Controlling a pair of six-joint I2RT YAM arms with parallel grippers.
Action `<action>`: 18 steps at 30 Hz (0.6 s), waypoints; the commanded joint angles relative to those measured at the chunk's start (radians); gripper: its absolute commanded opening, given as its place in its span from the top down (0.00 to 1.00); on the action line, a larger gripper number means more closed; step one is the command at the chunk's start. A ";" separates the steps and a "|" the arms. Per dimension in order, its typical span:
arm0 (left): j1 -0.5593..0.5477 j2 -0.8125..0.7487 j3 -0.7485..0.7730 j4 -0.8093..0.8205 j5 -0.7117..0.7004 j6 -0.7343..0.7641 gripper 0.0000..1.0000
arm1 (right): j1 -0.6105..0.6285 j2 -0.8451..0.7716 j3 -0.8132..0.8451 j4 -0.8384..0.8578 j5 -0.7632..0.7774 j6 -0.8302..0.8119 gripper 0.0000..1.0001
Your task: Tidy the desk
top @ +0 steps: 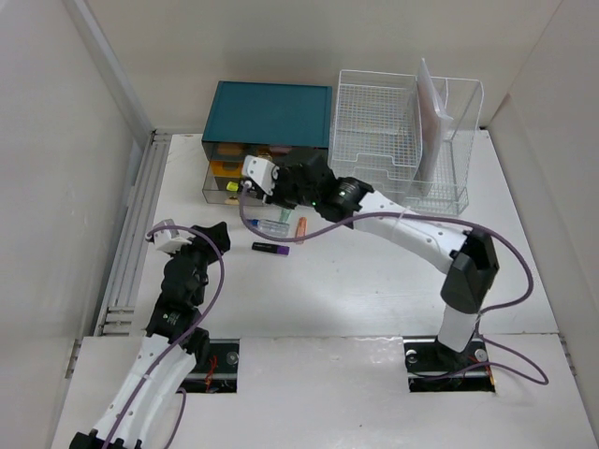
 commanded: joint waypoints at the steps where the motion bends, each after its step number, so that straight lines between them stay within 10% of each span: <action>1: -0.002 -0.004 -0.020 0.035 -0.003 -0.006 0.39 | 0.003 0.121 0.145 0.035 0.153 -0.018 0.88; 18: -0.002 0.006 -0.020 0.046 0.006 0.013 0.39 | 0.003 0.435 0.515 0.067 0.236 -0.047 0.87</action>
